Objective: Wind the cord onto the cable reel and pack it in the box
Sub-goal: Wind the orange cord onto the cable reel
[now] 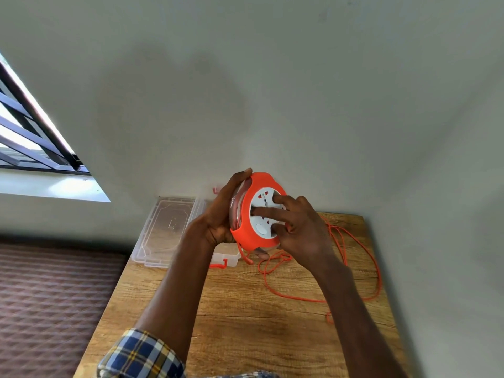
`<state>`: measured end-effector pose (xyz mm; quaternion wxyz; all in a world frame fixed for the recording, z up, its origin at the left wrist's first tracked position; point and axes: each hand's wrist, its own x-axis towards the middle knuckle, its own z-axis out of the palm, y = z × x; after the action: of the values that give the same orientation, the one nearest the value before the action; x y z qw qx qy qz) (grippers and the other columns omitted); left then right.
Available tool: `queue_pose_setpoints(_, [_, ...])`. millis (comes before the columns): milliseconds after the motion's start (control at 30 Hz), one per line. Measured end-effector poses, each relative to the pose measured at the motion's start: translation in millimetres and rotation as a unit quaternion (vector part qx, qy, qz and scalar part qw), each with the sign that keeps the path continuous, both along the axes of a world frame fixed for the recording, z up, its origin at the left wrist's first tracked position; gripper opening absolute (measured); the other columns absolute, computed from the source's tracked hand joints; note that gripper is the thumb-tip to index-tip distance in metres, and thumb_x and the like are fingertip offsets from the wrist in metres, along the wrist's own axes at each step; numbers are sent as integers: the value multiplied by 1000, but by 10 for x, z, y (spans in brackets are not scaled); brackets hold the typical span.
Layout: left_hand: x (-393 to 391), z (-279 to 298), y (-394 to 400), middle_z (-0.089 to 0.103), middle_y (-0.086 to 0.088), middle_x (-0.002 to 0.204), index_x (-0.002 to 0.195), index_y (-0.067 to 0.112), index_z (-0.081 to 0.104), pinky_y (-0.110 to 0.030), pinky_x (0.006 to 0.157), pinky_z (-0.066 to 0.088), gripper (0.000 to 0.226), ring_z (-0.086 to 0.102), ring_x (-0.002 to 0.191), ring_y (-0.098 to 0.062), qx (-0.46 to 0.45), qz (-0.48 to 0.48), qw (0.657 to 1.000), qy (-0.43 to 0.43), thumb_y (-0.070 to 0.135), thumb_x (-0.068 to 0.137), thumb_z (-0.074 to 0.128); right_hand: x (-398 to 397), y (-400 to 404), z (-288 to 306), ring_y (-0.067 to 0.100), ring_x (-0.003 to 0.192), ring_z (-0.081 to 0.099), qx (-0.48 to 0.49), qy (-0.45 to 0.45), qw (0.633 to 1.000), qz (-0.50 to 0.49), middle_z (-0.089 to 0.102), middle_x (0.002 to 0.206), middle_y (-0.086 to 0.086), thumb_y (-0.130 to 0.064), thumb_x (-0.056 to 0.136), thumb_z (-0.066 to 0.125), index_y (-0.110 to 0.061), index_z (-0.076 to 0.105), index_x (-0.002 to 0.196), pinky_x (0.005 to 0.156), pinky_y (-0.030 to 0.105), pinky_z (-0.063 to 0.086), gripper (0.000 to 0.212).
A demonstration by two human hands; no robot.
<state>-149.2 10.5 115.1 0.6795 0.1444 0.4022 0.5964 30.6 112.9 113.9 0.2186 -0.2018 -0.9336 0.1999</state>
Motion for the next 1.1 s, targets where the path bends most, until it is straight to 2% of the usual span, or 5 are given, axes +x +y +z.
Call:
queue_pose_setpoints(133, [14, 20, 26, 72, -17, 124, 133, 15, 72, -54, 105, 51, 74, 70, 111, -37, -4, -4, 1000, 10, 74, 90, 64, 6, -99, 51, -4, 86, 54, -55, 27, 995, -80, 63, 97, -33, -63, 71, 71, -70, 41, 133, 65, 19, 47, 69])
queue_pose_setpoints(300, [38, 8, 46, 75, -16, 123, 129, 15, 75, -54, 102, 55, 72, 73, 109, -36, 3, -3, 1000, -4, 74, 91, 63, -137, -262, 42, 1, 78, 71, -101, 102, 968, -207, 78, 88, -14, -87, 67, 60, -43, 69, 123, 59, 12, 38, 72])
queue_pose_setpoints(567, [29, 16, 42, 66, -18, 138, 145, 18, 65, -60, 101, 56, 79, 66, 119, -41, 34, -5, 999, -26, 76, 93, 55, -39, -72, 118, 14, 99, 57, -33, 113, 990, -83, 65, 106, -13, -43, 92, 70, -38, 73, 114, 68, 25, 46, 22])
queue_pose_setpoints(767, [-24, -45, 18, 63, -18, 144, 144, 17, 65, -60, 115, 42, 80, 62, 125, -40, 38, -5, 999, -27, 76, 91, 59, 89, 50, 126, 15, 122, 42, -63, 15, 996, 65, 48, 149, -14, -1, 93, 67, -43, 68, 130, 88, 28, 50, 56])
queue_pose_setpoints(1100, [-2, 12, 51, 73, -15, 129, 135, 17, 72, -56, 106, 50, 69, 69, 116, -36, 43, -11, 999, -20, 72, 96, 56, -14, -74, 78, 5, 92, 53, -35, 32, 997, -64, 63, 102, -26, -51, 79, 74, -58, 54, 134, 67, 22, 46, 58])
